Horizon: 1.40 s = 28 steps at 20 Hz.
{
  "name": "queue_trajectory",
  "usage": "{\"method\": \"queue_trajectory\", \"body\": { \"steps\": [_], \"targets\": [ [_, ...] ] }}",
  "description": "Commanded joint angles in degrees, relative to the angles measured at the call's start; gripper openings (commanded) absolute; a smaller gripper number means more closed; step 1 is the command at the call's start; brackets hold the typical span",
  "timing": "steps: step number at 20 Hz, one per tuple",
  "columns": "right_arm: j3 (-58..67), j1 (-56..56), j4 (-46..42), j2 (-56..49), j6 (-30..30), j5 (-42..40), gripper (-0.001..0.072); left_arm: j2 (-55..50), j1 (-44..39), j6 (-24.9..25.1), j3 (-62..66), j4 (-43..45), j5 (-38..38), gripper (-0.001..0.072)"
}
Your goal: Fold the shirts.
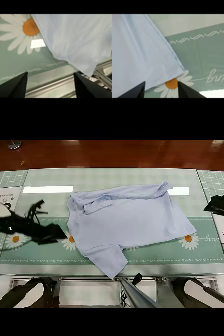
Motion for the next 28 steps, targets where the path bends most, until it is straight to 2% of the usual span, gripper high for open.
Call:
{"method": "queue_trajectory", "body": {
  "steps": [1,5,11,12,13,14,15,17,18,23,28],
  "targets": [
    [-5.75,-3.08,3.98,2.99,-0.9,-2.49,0.0489,5.18,0.17,3.04,-13.88,-6.34,4.07,0.0663],
    [-5.75,-3.08,4.94,2.99,-1.36,-3.69,0.0489,3.85,-1.51,4.66,-18.8,-10.82,12.68,0.066],
    [-5.75,-3.08,4.9,2.99,-1.53,-3.91,0.0489,-4.66,-12.94,4.68,-18.78,-20.39,27.3,0.0644],
    [-5.75,-3.08,4.9,2.99,-1.53,-3.76,0.0489,-6.73,-15.04,4.68,-18.75,-22.45,29.9,0.0587],
    [-5.75,-3.08,4.81,2.99,-1.57,-3.74,0.0489,-8.55,-16.59,4.7,-18.67,-24.11,31.93,0.04],
    [-5.75,-3.08,4.55,2.99,-1.7,-3.65,0.0491,-10.16,-17.75,4.72,-18.58,-25.35,33.46,0.0138],
    [-5.75,-3.08,3.69,2.99,-2.08,-3.39,0.0492,-11.52,-18.43,5.11,-18.34,-25.75,34.23,0.0025],
    [-6.27,-4.09,-0.15,2.99,-2.34,-3.45,0.0545,-12.17,-18.34,6.97,-18.23,-25.68,34.03,0.0025],
    [-7.43,-5.79,-0.09,2.99,-2.36,-3.5,0.0545,-12.09,-18.36,7.8,-18.23,-25.66,33.7,0.0024],
    [-19.78,-19.54,14.12,2.93,-6.45,-3.19,0.0545,-12.09,-18.36,10.27,-18.23,-25.68,32.3,0.0024],
    [-27.56,-22.12,17.22,2.95,-7.23,-8.74,0.0539,-12.09,-18.36,10.29,-18.23,-25.68,32.5,0.0024]
  ]
}}
